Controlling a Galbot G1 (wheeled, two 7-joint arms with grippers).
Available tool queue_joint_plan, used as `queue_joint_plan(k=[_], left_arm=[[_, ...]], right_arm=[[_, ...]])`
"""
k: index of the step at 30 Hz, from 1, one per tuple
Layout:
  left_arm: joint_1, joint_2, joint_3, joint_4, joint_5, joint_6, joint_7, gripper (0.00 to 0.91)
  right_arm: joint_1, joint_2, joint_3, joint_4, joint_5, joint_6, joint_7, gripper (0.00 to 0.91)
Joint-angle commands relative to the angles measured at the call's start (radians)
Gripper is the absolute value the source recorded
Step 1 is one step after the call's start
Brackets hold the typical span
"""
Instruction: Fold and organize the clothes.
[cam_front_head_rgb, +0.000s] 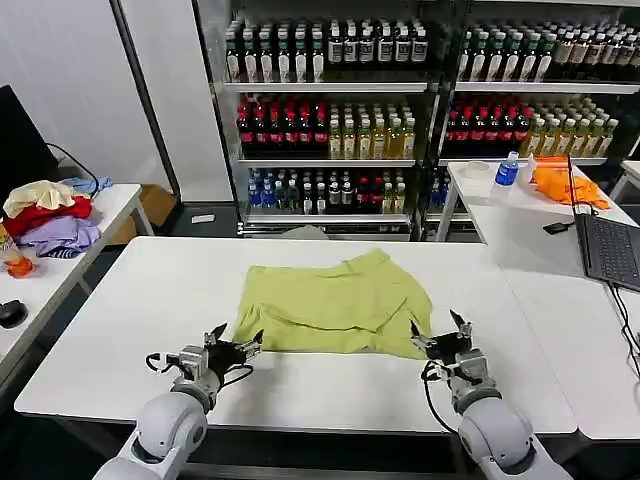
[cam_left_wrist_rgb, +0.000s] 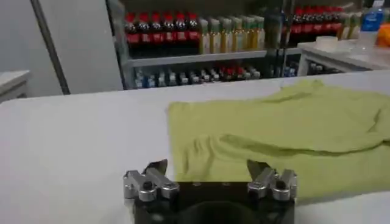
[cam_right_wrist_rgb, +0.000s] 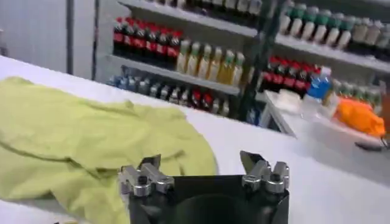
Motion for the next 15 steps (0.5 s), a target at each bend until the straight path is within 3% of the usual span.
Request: queue_joint_plan(k=[1,2,6,15], left_arm=[[-0.01,-0.009,0.004,0.06,0.001,-0.004,-0.003,0.101],[-0.012,-0.01,0.005,0.063,0.002,-0.004,-0.003,0.081],[-0.016,-0.011,0.008,0.078,0.002,-0.005,-0.003,0.02],[-0.01,-0.005,0.01,0.081,0.001,-0.006,0.0,0.02]], right_arm=[[-0.02,0.004,0.028,-0.041,0.114,-0.049,0.01,0.091],[-0.02,0.007,0.023,-0.045,0.121,-0.051,0.009,0.0],[-0.018,0.016,0.006,-0.056,0.138,-0.04,0.011,0.0],[-0.022,0.019,-0.001,-0.053,0.136,-0.033,0.01,0.0]])
